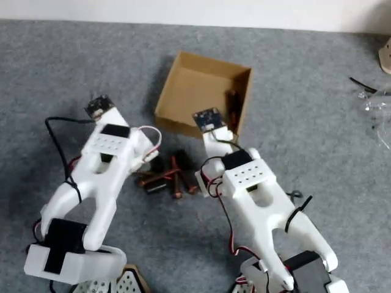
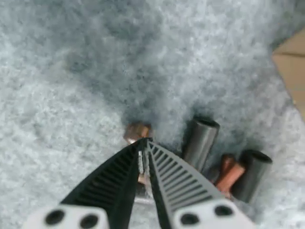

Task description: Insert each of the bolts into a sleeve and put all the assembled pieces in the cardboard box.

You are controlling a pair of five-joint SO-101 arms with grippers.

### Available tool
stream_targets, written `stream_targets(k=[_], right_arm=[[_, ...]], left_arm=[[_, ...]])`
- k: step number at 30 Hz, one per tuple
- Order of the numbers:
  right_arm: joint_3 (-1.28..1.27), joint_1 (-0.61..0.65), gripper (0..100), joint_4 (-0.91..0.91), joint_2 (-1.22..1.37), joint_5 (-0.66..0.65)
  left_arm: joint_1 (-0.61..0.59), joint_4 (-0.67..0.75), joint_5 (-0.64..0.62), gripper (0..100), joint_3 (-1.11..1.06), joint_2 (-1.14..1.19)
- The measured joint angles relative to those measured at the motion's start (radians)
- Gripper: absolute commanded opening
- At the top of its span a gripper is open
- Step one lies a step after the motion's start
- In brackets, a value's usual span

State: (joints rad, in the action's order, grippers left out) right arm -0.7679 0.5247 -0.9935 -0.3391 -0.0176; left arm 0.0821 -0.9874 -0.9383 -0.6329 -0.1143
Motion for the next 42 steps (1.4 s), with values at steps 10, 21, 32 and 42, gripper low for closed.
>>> stream_targets(k=[10, 21, 32, 42], right_arm=[[0.0, 0.0, 0.4, 0.0, 0.0, 0.0], [-0.032, 0.0, 0.4, 0.051, 0.0, 0.0], [-0.038, -0.002, 0.4, 0.058, 0.0, 0.0], [-0.038, -0.002, 0.4, 0.064, 0.0, 0.0]], left_arm=[[0.06, 0.005, -0.006, 1, 0.0, 0.0], [0.066, 0.006, -0.006, 41, -0.014, 0.0], [0.035, 0.005, -0.006, 27, -0.032, 0.0], [0.0, -0.115, -0.006, 24, -0.032, 0.0]])
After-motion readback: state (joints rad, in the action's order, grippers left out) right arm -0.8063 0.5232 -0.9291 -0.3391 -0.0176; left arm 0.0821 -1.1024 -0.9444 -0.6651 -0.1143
